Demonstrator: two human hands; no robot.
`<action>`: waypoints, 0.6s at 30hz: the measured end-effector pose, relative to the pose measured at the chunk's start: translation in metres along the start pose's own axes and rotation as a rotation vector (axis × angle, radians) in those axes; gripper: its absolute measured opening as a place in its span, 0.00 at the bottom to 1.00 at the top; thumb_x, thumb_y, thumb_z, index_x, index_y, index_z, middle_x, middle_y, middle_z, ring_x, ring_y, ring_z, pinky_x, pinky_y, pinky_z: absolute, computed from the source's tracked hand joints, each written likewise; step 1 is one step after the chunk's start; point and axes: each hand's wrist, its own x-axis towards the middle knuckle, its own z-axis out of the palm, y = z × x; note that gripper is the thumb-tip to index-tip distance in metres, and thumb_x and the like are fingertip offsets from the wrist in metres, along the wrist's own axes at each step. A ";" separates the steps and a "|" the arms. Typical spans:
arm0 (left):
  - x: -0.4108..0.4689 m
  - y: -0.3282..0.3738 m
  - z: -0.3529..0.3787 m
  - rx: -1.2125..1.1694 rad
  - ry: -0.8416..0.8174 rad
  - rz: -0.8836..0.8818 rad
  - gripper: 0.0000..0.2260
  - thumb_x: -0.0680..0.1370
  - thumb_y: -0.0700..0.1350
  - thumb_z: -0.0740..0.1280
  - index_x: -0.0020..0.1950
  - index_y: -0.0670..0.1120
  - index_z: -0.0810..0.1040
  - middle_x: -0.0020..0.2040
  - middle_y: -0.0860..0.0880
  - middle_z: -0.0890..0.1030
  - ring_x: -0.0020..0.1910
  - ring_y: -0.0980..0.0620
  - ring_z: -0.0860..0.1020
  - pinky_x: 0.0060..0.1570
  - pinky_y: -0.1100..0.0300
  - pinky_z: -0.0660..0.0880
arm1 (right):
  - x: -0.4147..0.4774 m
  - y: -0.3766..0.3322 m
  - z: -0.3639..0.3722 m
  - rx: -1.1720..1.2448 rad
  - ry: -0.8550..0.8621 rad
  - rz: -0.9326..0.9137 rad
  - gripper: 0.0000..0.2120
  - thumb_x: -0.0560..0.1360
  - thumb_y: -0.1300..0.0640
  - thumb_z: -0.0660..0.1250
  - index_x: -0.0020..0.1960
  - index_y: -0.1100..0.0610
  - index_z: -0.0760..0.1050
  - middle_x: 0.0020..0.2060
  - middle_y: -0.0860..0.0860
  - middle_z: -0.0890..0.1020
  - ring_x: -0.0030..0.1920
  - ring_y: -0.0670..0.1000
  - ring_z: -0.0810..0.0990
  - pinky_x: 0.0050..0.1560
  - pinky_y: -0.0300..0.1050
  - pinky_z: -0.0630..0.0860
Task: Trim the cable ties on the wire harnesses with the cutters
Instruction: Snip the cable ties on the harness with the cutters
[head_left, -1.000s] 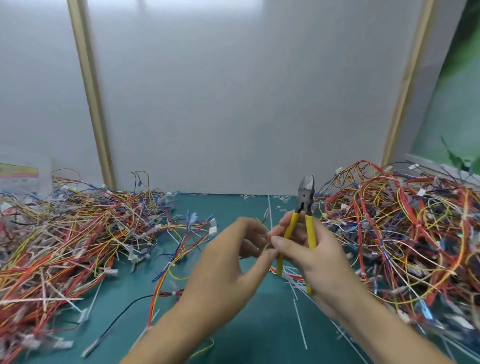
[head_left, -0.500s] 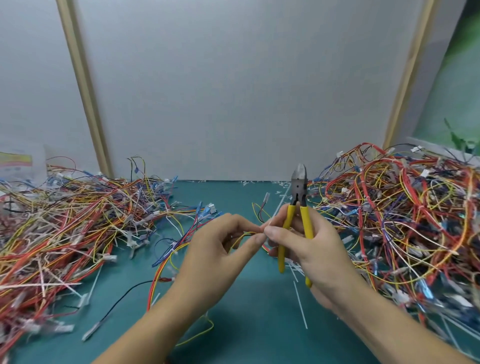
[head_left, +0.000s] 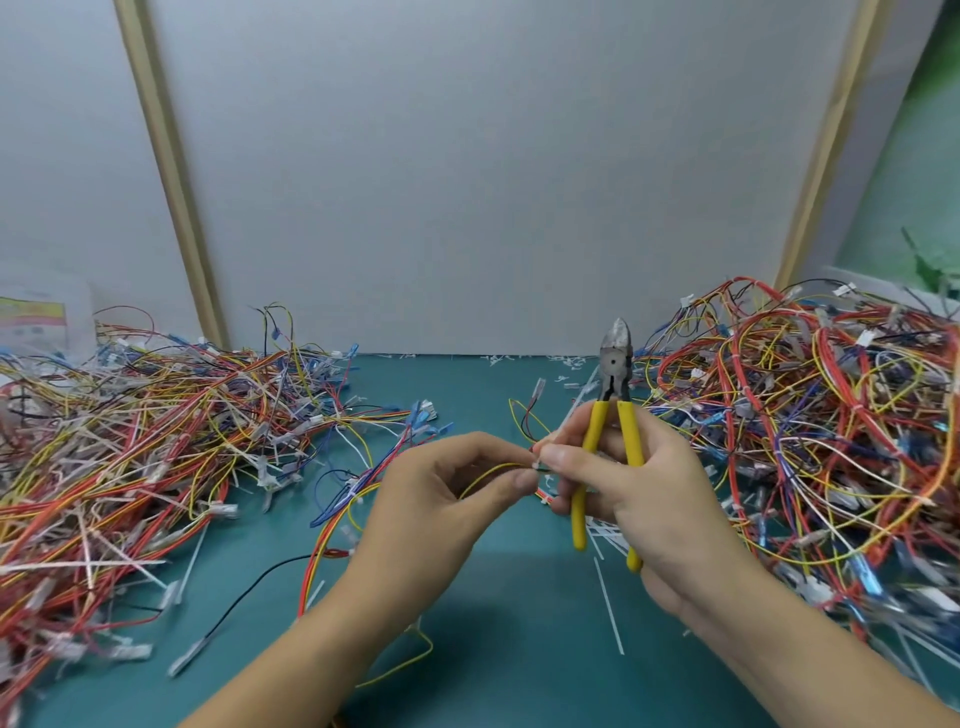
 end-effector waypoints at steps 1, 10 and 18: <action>0.000 0.000 0.001 -0.031 0.017 0.001 0.03 0.74 0.39 0.74 0.47 0.44 0.85 0.41 0.49 0.87 0.43 0.54 0.84 0.45 0.66 0.78 | 0.000 -0.002 0.000 0.010 0.004 0.008 0.09 0.70 0.68 0.74 0.41 0.57 0.77 0.37 0.63 0.81 0.30 0.50 0.77 0.35 0.47 0.82; 0.000 0.003 0.004 -0.149 0.124 0.001 0.02 0.74 0.41 0.72 0.45 0.43 0.84 0.40 0.45 0.86 0.41 0.48 0.86 0.43 0.60 0.81 | 0.006 -0.016 -0.015 -0.026 0.043 0.077 0.07 0.71 0.59 0.76 0.46 0.58 0.80 0.38 0.55 0.83 0.33 0.53 0.81 0.39 0.51 0.85; 0.004 0.002 -0.011 0.296 0.210 0.221 0.06 0.76 0.38 0.73 0.44 0.49 0.83 0.40 0.56 0.84 0.43 0.55 0.83 0.46 0.67 0.76 | -0.010 -0.017 -0.063 -0.947 -0.174 -0.294 0.17 0.71 0.32 0.66 0.44 0.45 0.80 0.33 0.44 0.80 0.33 0.44 0.78 0.34 0.35 0.72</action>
